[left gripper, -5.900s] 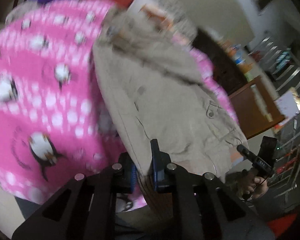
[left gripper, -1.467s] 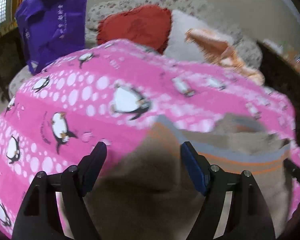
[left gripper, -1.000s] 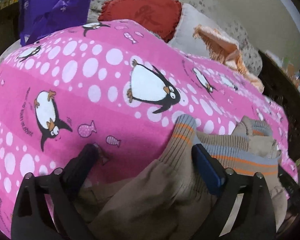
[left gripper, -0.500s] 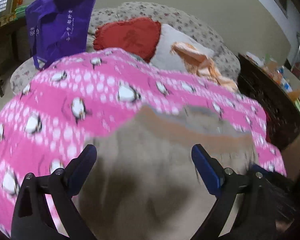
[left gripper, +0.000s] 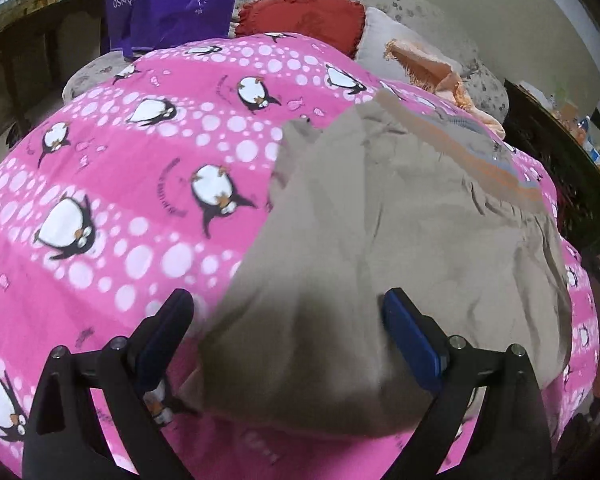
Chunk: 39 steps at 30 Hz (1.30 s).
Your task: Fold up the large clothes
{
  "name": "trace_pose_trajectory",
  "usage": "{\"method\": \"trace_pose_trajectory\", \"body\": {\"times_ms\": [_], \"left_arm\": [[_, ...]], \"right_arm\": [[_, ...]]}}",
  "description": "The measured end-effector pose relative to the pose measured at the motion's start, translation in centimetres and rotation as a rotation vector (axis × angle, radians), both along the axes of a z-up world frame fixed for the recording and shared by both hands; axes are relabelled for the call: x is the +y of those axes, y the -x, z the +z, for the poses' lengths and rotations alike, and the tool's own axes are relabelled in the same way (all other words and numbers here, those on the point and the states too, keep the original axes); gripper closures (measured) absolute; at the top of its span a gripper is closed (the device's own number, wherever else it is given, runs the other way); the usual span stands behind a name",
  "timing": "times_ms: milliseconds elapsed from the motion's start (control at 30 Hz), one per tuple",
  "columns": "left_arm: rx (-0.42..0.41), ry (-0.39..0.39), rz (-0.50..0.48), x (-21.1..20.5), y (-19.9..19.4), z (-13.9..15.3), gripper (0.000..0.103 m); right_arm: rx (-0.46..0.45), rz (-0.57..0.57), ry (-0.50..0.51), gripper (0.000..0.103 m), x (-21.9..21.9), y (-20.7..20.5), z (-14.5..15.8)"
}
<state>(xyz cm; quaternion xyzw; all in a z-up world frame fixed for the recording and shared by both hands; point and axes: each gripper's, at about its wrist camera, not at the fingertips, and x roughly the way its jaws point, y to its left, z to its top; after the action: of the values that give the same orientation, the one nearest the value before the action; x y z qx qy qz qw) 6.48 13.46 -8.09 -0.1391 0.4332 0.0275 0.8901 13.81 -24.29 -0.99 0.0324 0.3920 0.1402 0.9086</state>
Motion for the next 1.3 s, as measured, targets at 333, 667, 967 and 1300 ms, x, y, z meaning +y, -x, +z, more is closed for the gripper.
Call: {"method": "trace_pose_trajectory", "body": {"times_ms": [333,667,967,1300], "left_arm": [[-0.024,-0.043,0.037,0.9,3.0,0.5,0.007],[-0.230,0.002,-0.112,-4.3,4.6,3.8,0.007],[-0.095,0.050,-0.116,-3.8,1.7,-1.5,0.006],[-0.081,0.017,-0.142,-4.5,1.3,-1.9,0.000]], "right_arm": [[0.174,-0.137,-0.020,0.056,-4.1,2.9,-4.7],[-0.009,0.019,0.008,0.040,6.6,5.8,-1.0],[0.045,0.021,0.046,0.020,8.7,4.3,-8.3],[0.006,0.035,0.023,0.016,8.1,5.0,-8.5]]}}
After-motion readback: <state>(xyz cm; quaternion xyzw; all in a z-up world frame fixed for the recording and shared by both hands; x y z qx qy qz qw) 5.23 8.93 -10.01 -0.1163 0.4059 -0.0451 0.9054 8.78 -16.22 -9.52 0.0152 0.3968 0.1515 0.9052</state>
